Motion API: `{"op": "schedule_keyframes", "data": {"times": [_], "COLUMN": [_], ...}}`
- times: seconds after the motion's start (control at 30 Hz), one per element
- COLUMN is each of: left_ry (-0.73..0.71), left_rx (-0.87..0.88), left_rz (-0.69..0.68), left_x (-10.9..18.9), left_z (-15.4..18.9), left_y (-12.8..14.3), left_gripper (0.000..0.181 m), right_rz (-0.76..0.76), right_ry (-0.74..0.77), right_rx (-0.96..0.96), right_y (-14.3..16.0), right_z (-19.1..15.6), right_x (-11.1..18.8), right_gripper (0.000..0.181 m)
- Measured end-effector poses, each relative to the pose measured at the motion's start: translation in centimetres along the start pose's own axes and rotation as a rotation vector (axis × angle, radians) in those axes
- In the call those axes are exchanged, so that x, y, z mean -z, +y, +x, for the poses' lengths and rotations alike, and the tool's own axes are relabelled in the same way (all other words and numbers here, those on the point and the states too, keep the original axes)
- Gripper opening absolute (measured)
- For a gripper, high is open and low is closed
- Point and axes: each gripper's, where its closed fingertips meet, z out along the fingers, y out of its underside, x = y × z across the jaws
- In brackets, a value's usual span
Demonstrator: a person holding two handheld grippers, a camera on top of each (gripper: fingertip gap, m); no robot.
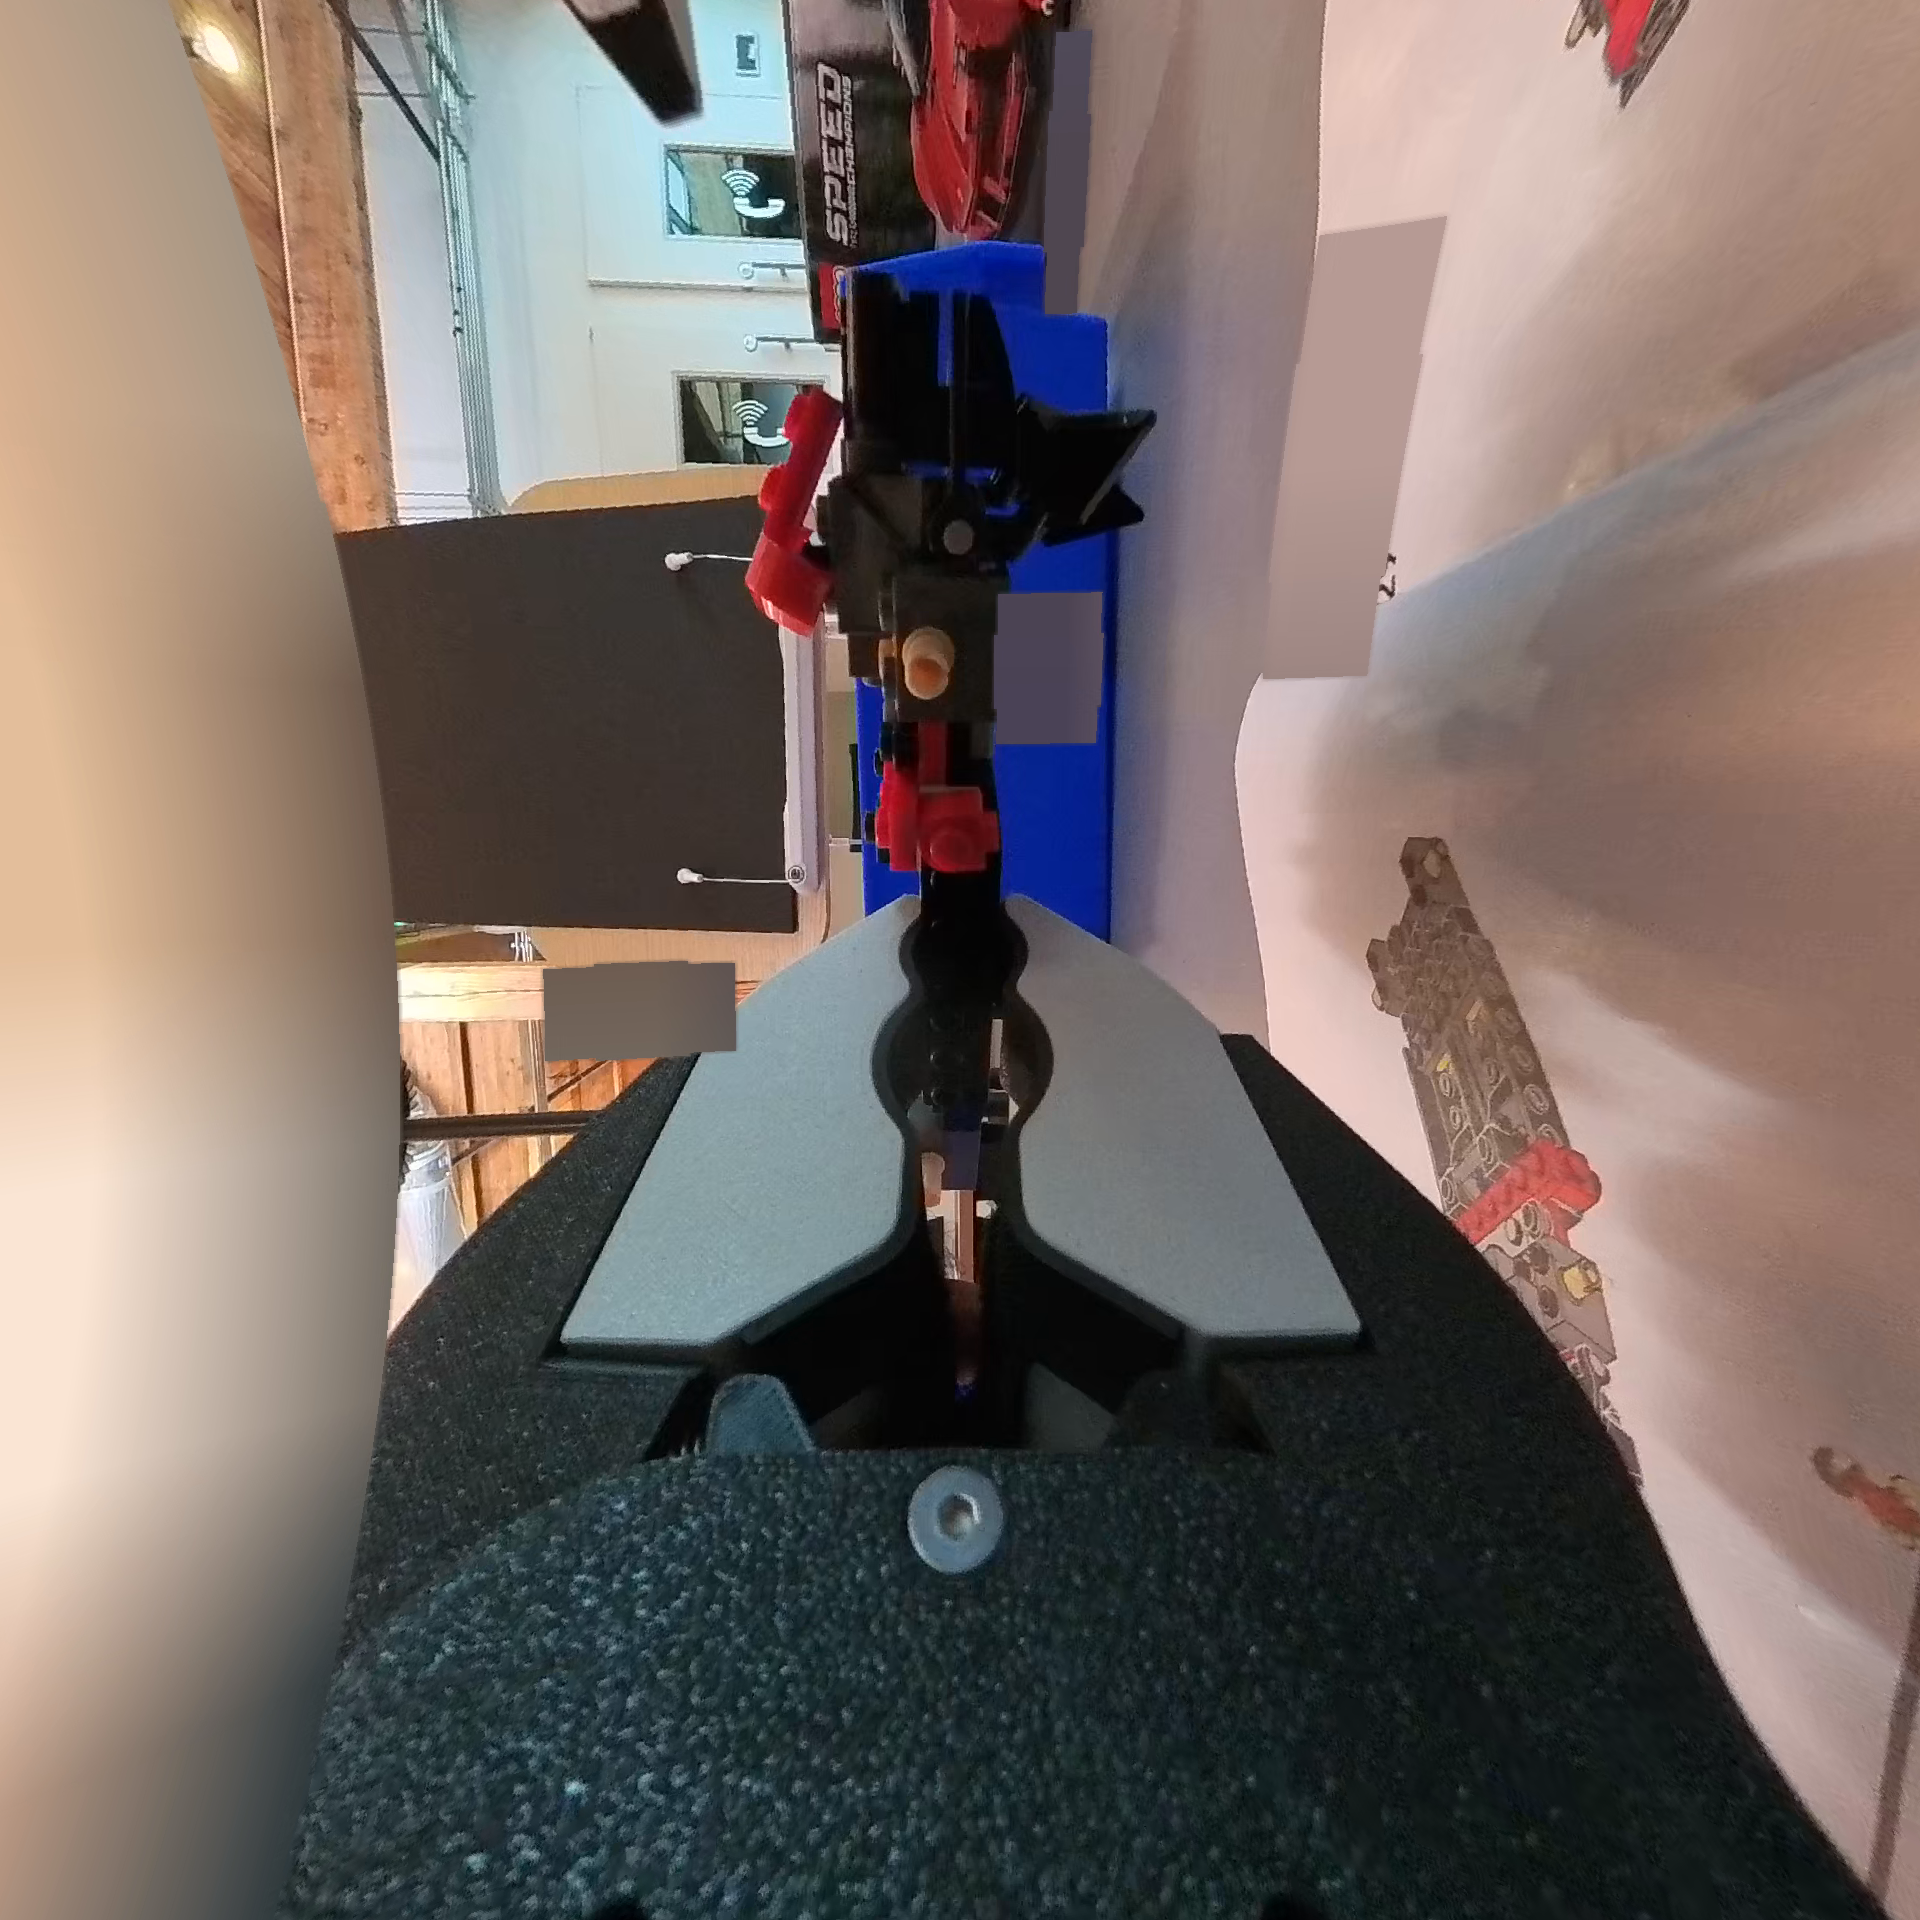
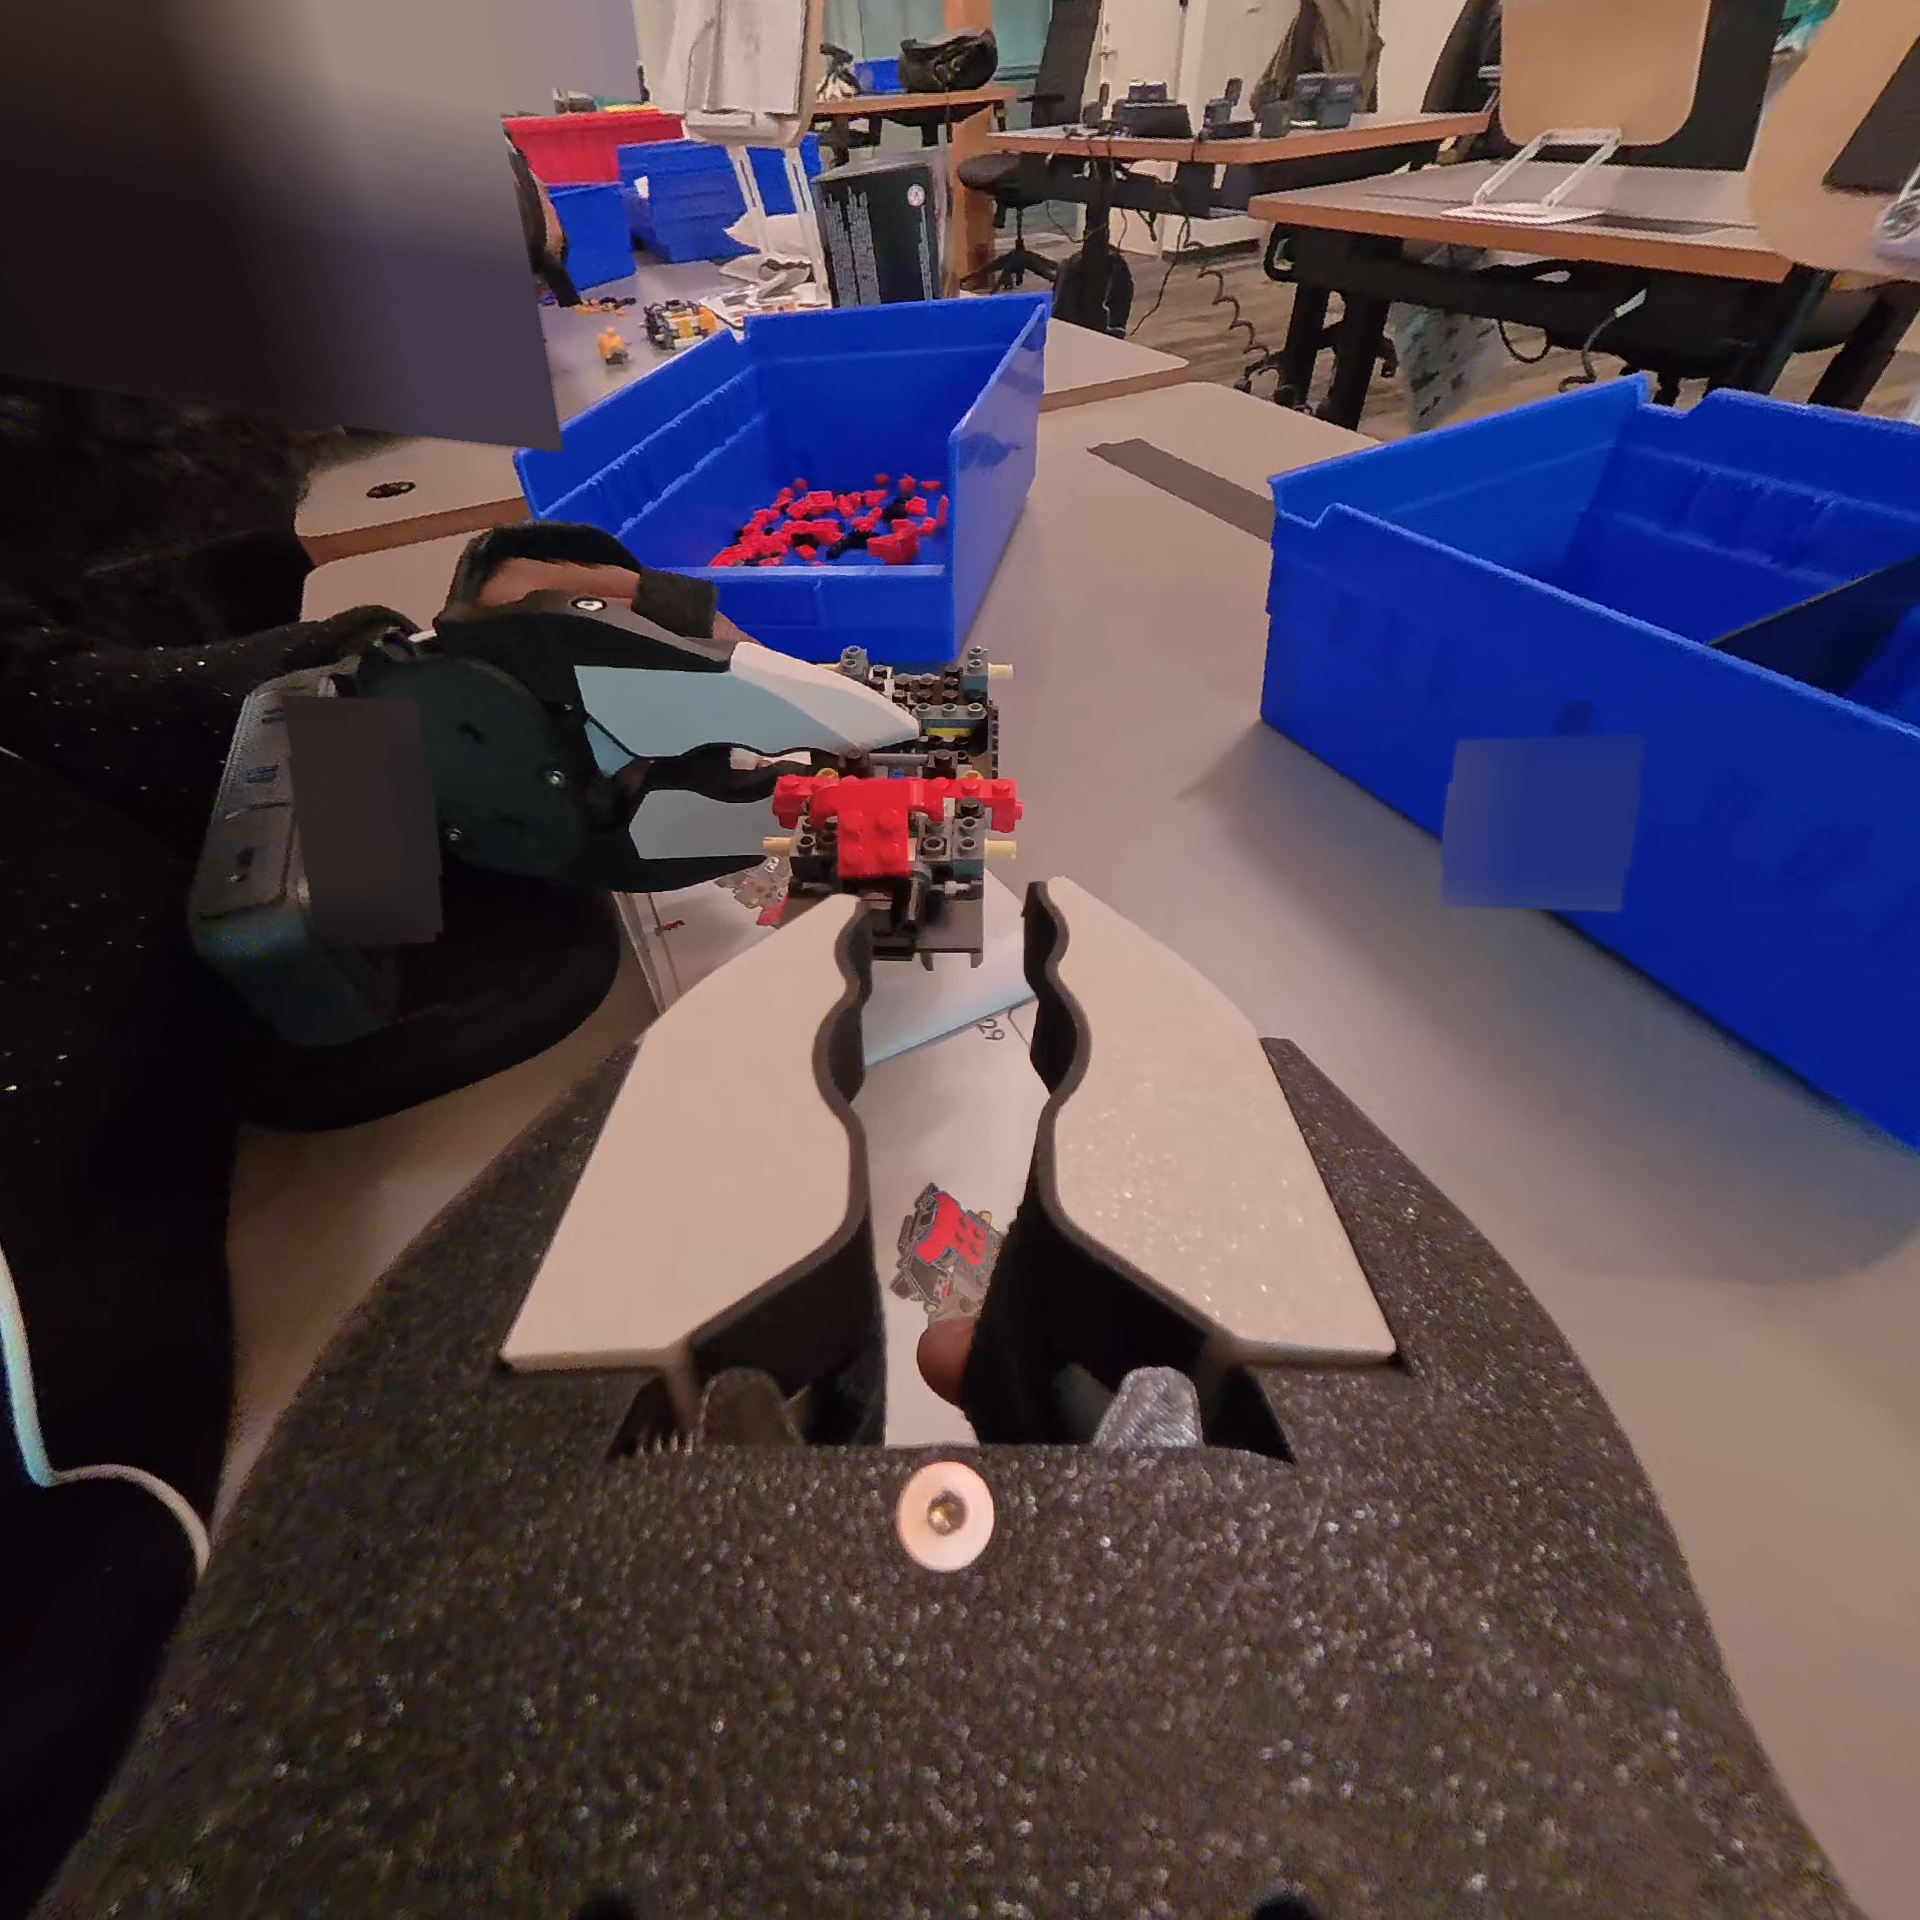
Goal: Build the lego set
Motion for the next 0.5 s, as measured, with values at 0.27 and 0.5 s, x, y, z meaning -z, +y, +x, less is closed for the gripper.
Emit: {"op": "schedule_keyframes", "data": {"times": [0.27,0.5], "left_ry": [0.001,0.001], "left_rx": [0.001,-0.001], "left_rz": [0.001,0.003], "left_x": [0.0,0.0], "left_z": [0.0,0.0], "left_y": [0.0,-0.1], "left_gripper": [0.008,0.008], "right_rz": [0.003,-0.059], "right_ry": [-0.048,-0.038], "right_rx": [-0.018,0.025], "right_y": [0.6,1.3], "right_z": [-1.3,-1.9], "right_x": [-1.8,-3.7], "right_gripper": [0.031,0.032]}}
